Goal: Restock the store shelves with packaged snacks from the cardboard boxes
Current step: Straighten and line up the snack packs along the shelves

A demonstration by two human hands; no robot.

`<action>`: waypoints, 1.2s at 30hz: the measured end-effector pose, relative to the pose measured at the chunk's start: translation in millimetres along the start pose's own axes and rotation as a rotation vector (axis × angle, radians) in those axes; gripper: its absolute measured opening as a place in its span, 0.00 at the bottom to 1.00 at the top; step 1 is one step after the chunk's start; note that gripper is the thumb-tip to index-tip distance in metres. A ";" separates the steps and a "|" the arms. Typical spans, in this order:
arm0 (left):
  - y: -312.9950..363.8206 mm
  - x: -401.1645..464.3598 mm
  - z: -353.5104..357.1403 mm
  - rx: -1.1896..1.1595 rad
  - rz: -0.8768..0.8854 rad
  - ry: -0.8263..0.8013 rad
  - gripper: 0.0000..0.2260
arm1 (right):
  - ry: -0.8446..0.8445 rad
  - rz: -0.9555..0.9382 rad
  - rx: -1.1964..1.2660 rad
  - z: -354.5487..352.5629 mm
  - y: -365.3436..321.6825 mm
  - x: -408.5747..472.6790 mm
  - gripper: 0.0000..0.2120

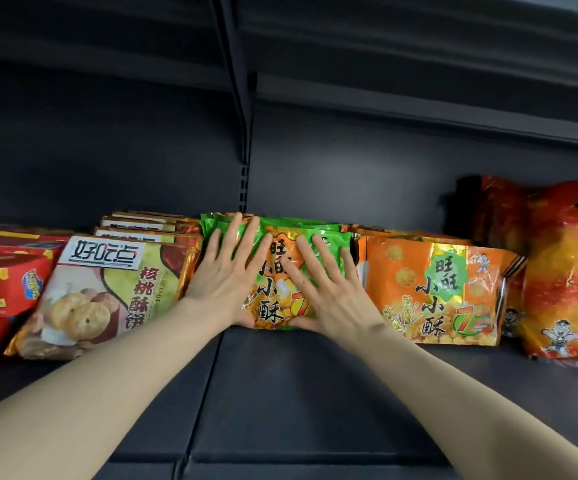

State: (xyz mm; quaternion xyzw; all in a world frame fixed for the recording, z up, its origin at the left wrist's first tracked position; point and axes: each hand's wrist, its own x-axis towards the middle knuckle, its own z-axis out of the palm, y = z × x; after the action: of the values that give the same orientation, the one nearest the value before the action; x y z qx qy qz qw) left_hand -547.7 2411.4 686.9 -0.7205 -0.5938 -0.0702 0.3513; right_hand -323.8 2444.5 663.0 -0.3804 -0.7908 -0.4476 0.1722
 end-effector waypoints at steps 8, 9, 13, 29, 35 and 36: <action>1.7 17.2 11.9 0.029 -0.007 -0.003 0.68 | 0.036 -0.021 -0.021 27.2 14.6 6.1 0.53; 2.6 17.9 12.4 0.026 -0.008 -0.008 0.68 | 0.023 -0.018 -0.023 28.2 14.1 4.9 0.54; 4.9 16.6 0.4 -0.015 -0.005 -0.040 0.69 | 0.030 -0.036 -0.006 14.6 16.1 5.0 0.52; -19.9 23.7 -38.3 -0.144 0.124 -0.003 0.56 | 0.315 -0.001 0.378 4.2 33.1 53.9 0.35; -40.4 52.0 -54.0 -0.255 0.090 -0.155 0.64 | -0.004 0.095 0.513 -19.1 67.7 78.9 0.53; -43.7 61.0 -56.3 -0.256 0.098 -0.195 0.65 | -0.117 0.111 0.587 -22.1 73.2 85.7 0.56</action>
State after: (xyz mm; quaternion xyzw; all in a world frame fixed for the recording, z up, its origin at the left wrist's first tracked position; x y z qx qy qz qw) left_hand -552.1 2429.5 778.8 -0.7909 -0.5753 -0.0577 0.2001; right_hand -325.8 2487.0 769.6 -0.3823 -0.8728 -0.1671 0.2533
